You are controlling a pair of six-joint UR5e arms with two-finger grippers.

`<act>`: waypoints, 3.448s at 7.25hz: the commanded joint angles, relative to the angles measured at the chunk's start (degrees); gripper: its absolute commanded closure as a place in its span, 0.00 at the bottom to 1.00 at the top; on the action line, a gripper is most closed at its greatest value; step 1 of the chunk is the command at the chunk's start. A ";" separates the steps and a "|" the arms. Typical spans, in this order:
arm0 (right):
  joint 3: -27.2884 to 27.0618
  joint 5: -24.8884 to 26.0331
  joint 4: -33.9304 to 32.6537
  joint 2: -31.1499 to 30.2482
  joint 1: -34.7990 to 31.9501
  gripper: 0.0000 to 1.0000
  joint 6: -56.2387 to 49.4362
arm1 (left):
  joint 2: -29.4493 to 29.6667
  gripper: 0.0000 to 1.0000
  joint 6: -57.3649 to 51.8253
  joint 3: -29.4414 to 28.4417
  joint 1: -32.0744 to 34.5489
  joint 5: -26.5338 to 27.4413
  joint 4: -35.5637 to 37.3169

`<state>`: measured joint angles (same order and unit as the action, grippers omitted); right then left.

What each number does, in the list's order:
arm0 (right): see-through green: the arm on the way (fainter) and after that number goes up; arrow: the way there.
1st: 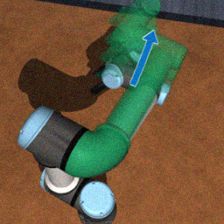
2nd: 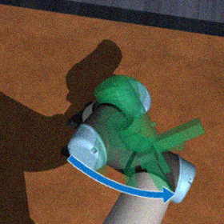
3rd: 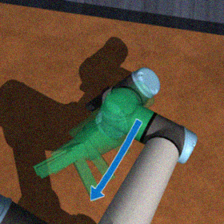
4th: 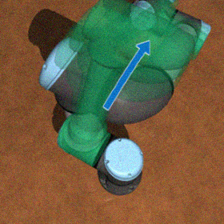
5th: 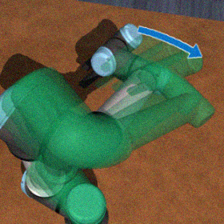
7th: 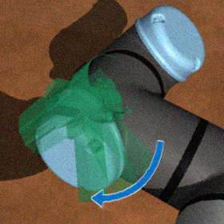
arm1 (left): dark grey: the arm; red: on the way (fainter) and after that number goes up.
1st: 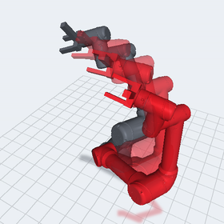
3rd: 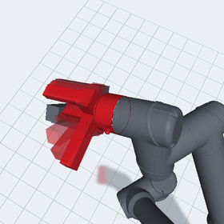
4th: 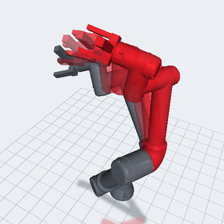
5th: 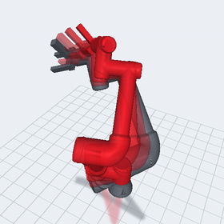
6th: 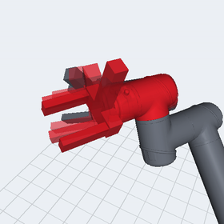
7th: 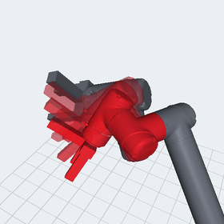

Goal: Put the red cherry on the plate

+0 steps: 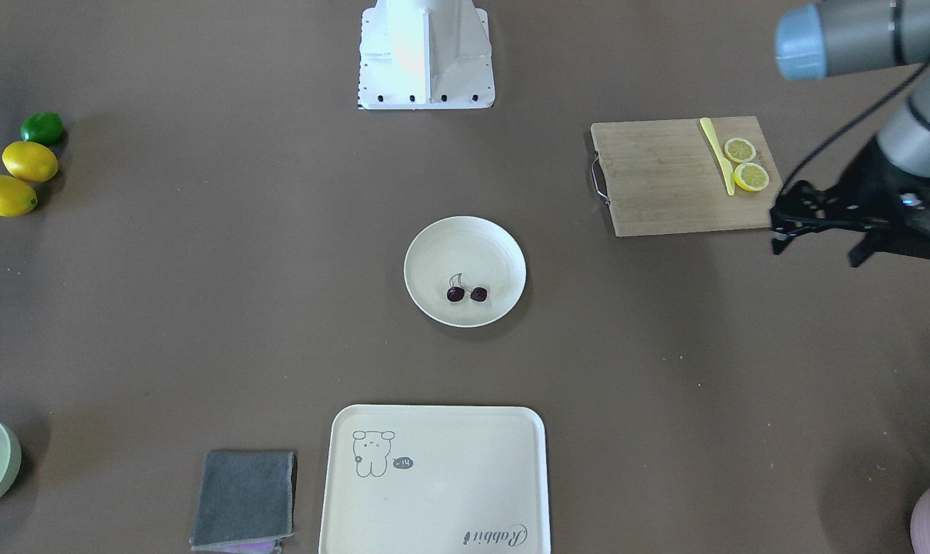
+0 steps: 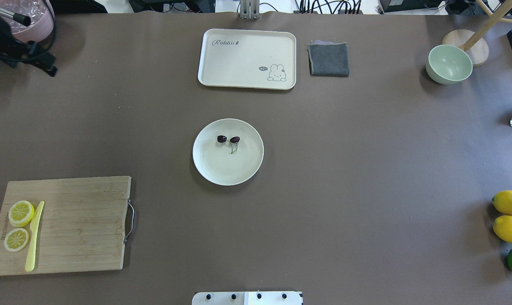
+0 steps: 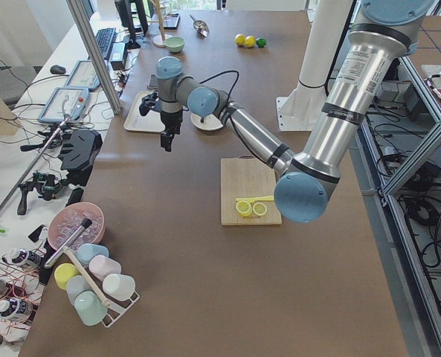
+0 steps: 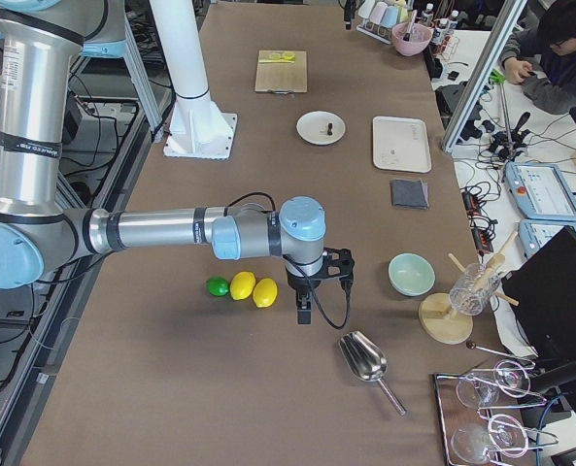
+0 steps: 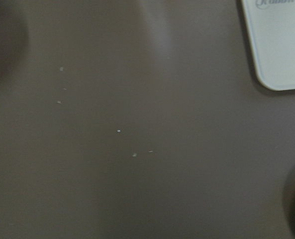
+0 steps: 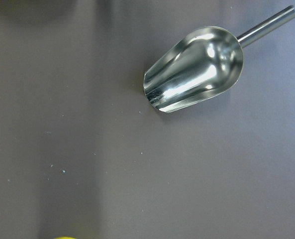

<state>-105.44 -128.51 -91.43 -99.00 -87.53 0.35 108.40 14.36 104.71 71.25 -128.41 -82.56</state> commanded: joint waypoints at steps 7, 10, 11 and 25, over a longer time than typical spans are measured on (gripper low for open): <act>0.06 -0.25 -5.51 1.62 -1.24 0.00 -7.56 | -20.24 0.02 -21.30 -11.18 20.69 -7.30 -10.34; -0.03 -0.25 -5.43 1.71 -1.24 0.00 -7.47 | -17.98 0.02 -20.69 -13.03 20.60 -10.45 -5.55; -0.03 -0.25 -5.43 1.71 -1.24 0.00 -7.47 | -14.91 0.02 -20.94 -12.17 20.77 -10.29 2.50; 0.06 -0.69 -5.25 1.35 -1.15 0.00 -7.30 | -21.21 0.02 -22.88 -9.17 21.83 -5.72 -4.97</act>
<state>-105.41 -129.14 -96.64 -97.65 -88.71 -6.89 87.19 -8.53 95.50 93.14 -134.15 -87.52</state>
